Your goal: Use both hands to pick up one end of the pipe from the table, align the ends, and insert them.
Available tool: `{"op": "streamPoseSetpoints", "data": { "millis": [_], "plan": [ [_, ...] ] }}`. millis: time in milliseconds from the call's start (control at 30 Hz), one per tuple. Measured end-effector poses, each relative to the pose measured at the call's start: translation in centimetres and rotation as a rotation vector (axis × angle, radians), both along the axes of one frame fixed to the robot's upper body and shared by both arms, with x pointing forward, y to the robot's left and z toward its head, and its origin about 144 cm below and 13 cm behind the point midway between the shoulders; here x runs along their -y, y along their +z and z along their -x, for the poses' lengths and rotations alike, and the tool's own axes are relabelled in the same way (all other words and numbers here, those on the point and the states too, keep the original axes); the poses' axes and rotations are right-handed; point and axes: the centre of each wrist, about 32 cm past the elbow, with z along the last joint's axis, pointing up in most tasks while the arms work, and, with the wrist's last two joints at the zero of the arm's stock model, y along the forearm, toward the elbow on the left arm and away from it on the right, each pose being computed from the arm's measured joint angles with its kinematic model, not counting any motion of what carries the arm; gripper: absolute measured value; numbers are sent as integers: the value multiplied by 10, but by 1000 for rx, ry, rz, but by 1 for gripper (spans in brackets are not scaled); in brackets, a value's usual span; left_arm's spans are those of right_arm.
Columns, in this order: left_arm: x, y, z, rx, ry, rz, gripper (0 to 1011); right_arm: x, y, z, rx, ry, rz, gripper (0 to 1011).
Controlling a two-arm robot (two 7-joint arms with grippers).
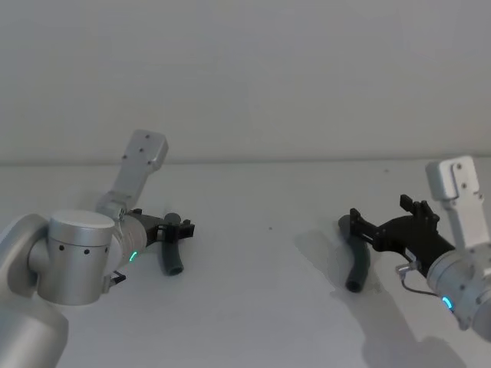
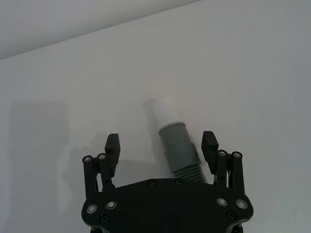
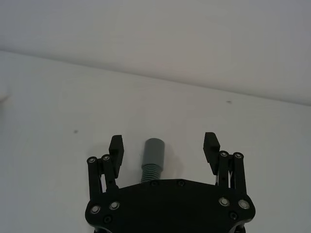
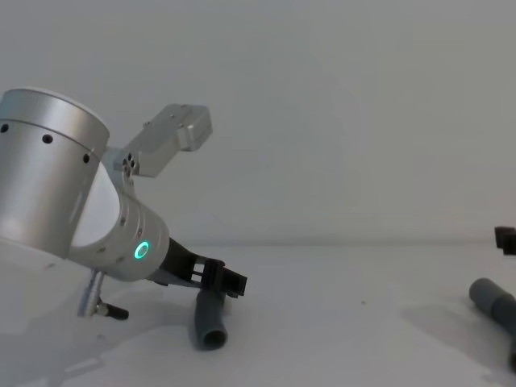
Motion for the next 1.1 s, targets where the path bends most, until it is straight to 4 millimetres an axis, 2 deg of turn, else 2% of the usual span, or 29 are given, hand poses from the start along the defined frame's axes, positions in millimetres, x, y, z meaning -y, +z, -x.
{"op": "streamPoseSetpoints", "data": {
  "millis": [200,467,1100],
  "plan": [
    [0,0,0,0,0,0,1006,5,28,-2,-65,60,-12,1001],
    [0,0,0,0,0,0,1006,5,41,-4,-117,107,-8,1001],
    [0,0,0,0,0,0,1006,-2,25,-21,-167,109,14,1001]
  ]
}}
